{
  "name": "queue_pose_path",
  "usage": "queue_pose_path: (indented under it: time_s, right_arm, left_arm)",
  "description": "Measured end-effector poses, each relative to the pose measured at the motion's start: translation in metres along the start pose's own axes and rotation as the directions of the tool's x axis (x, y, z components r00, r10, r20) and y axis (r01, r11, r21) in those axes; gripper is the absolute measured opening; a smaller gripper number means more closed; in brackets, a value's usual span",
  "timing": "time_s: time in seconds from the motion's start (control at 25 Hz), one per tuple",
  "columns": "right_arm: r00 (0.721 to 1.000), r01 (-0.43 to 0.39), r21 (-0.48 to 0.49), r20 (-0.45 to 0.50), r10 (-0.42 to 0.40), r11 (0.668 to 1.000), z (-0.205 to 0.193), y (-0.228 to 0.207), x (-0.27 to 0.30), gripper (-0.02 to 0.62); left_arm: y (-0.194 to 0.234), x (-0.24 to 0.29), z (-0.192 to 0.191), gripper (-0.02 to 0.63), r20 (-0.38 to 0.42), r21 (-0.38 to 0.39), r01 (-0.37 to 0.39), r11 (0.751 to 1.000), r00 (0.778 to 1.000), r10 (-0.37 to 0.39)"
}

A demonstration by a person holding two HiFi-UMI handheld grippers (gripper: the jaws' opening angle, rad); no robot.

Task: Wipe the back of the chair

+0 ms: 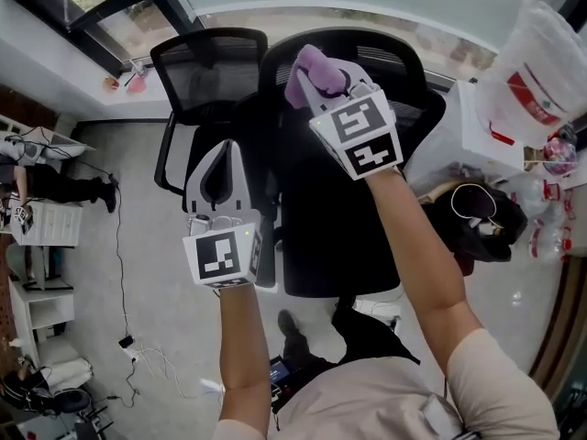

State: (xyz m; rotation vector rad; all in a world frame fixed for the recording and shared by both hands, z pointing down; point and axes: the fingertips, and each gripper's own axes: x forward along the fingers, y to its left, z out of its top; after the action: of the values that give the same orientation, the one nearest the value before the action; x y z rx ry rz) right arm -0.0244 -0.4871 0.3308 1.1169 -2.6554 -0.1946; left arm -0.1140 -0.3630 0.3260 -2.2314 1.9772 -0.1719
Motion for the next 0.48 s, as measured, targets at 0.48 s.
queue_pose_path:
  time_s: [0.48]
  right_arm:
    - [0.992,0.027,-0.162,-0.119,-0.047,0.986,-0.044,-0.017,0.032,0.023]
  left_arm:
    - [-0.020,0.027,-0.012,0.006,-0.034,-0.009,0.041,0.999,0.999,-0.041]
